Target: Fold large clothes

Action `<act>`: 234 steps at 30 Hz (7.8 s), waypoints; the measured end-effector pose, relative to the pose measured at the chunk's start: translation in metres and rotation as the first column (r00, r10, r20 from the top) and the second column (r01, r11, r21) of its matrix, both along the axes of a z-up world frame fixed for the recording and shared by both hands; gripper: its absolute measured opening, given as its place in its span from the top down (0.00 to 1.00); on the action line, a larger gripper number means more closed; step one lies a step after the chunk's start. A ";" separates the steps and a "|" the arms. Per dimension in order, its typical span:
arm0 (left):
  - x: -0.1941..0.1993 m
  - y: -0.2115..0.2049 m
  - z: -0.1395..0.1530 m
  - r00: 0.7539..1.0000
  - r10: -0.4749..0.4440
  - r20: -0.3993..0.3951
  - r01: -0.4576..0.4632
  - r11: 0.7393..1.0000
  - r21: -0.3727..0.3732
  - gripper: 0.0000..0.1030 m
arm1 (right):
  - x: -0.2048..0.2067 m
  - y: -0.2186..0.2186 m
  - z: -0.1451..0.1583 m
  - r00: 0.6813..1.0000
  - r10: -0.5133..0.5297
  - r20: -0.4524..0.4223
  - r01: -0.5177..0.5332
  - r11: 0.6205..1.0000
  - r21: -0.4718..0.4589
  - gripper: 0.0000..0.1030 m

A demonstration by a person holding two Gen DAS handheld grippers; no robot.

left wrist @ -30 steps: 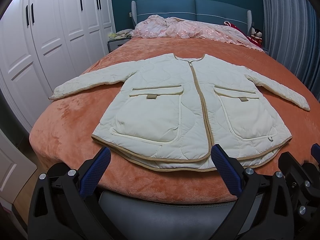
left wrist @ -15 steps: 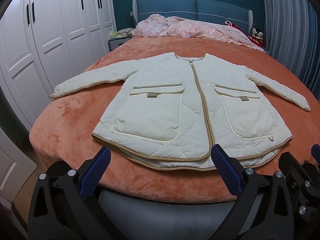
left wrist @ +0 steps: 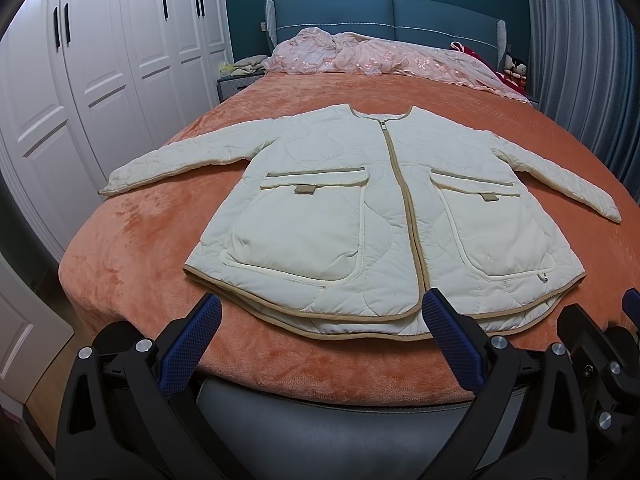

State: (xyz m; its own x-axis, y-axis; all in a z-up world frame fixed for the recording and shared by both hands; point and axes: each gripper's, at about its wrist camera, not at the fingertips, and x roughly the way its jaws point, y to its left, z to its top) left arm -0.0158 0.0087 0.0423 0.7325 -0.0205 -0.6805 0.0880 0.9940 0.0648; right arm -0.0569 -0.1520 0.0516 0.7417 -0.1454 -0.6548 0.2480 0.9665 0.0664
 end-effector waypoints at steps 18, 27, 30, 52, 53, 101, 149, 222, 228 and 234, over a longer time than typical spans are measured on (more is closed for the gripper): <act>0.006 -0.004 -0.023 0.999 -0.008 -0.046 0.010 0.999 0.034 0.05 | 0.009 -0.007 -0.018 0.999 0.015 -0.049 -0.013 0.998 0.057 0.05; 0.050 0.006 -0.026 0.996 0.025 -0.088 -0.022 0.999 0.029 0.05 | 0.044 -0.092 -0.029 0.992 -0.097 -0.076 0.111 0.973 0.203 0.05; 0.074 0.011 -0.024 0.995 0.055 -0.085 -0.053 0.998 0.029 0.05 | 0.064 -0.144 -0.034 0.982 -0.163 -0.100 0.182 0.959 0.219 0.05; 0.221 0.003 -0.055 0.970 0.185 -0.158 -0.176 0.982 0.072 0.05 | 0.153 -0.509 -0.116 0.725 -0.664 -0.183 0.666 0.608 0.433 0.05; 0.223 0.004 -0.058 0.968 0.194 -0.162 -0.184 0.980 0.070 0.05 | 0.157 -0.517 -0.117 0.720 -0.672 -0.175 0.666 0.598 0.446 0.09; 0.374 0.028 -0.030 0.973 0.134 -0.188 -0.207 0.865 -0.457 0.94 | 0.328 -0.257 -0.068 0.986 -0.160 0.053 0.088 0.758 0.646 0.90; 0.342 -0.002 -0.101 0.983 0.130 -0.127 -0.156 0.963 -0.221 0.86 | 0.363 -0.026 -0.126 0.986 0.135 -0.101 -0.132 0.991 0.031 0.77; 0.384 0.113 -0.060 0.923 0.224 -0.313 -0.369 0.744 -0.557 0.88 | 0.361 -0.137 0.051 0.986 0.048 0.163 -0.072 0.987 0.147 0.95; 0.384 0.084 -0.076 0.925 0.234 -0.301 -0.341 0.861 -0.378 0.89 | 0.386 -0.167 -0.037 0.996 -0.016 -0.083 0.026 0.991 0.128 0.95; 0.379 0.068 -0.096 0.942 0.227 -0.247 -0.291 0.919 -0.266 0.89 | 0.373 -0.173 -0.097 0.985 -0.024 -0.169 0.051 0.986 0.159 0.95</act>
State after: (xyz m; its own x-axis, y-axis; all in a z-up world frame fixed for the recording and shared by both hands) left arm 0.3630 0.0770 -0.0533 0.5830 -0.0722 -0.8092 -0.1958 0.9542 -0.2262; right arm 0.3163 -0.3250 -0.0456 0.6164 -0.0524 -0.7857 0.3048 0.9359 0.1767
